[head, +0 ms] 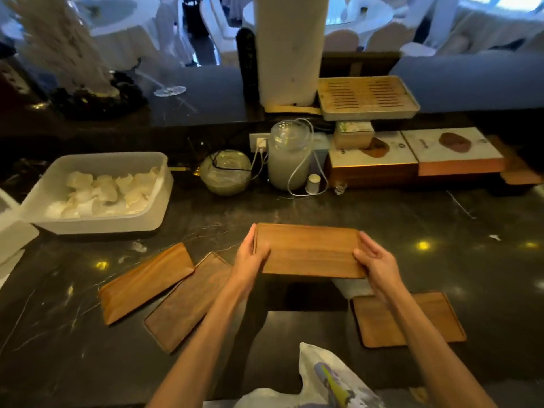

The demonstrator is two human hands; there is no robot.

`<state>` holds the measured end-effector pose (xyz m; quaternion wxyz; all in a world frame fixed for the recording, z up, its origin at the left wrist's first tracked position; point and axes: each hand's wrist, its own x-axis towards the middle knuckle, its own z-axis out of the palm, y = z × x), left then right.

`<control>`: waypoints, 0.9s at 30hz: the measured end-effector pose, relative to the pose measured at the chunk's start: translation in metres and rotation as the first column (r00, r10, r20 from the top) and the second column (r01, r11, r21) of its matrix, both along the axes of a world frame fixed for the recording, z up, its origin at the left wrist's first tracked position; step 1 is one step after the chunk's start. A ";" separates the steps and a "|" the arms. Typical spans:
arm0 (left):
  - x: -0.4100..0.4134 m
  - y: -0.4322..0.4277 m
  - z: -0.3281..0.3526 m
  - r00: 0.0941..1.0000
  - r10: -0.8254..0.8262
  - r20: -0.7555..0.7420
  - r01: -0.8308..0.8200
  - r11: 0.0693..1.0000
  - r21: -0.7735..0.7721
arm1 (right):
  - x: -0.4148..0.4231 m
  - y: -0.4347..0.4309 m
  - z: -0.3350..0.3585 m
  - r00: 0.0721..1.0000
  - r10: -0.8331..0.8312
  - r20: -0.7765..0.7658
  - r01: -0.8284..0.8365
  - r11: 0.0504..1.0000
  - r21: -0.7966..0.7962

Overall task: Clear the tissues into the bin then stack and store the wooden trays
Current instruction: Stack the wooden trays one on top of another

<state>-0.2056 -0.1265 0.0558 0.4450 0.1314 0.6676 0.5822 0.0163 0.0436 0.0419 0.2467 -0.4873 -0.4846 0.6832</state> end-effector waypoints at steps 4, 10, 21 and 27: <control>0.038 0.045 0.044 0.933 -0.322 -0.164 0.323 0.946 -0.017 | 0.059 0.063 0.041 0.992 -0.002 -0.124 0.012 0.997 0.079; 0.135 0.107 0.027 0.836 -0.346 -0.425 0.248 0.930 -0.270 | 0.160 0.110 0.027 0.962 0.155 0.223 -0.197 0.964 0.179; 0.251 0.089 -0.089 0.820 -0.455 -0.347 0.115 0.726 -0.678 | 0.259 0.073 -0.080 0.837 0.078 0.541 -0.180 0.974 0.138; 0.261 0.097 -0.100 0.808 -0.448 -0.384 0.074 0.722 -0.687 | 0.254 0.085 -0.095 0.775 0.092 0.625 -0.254 0.952 0.174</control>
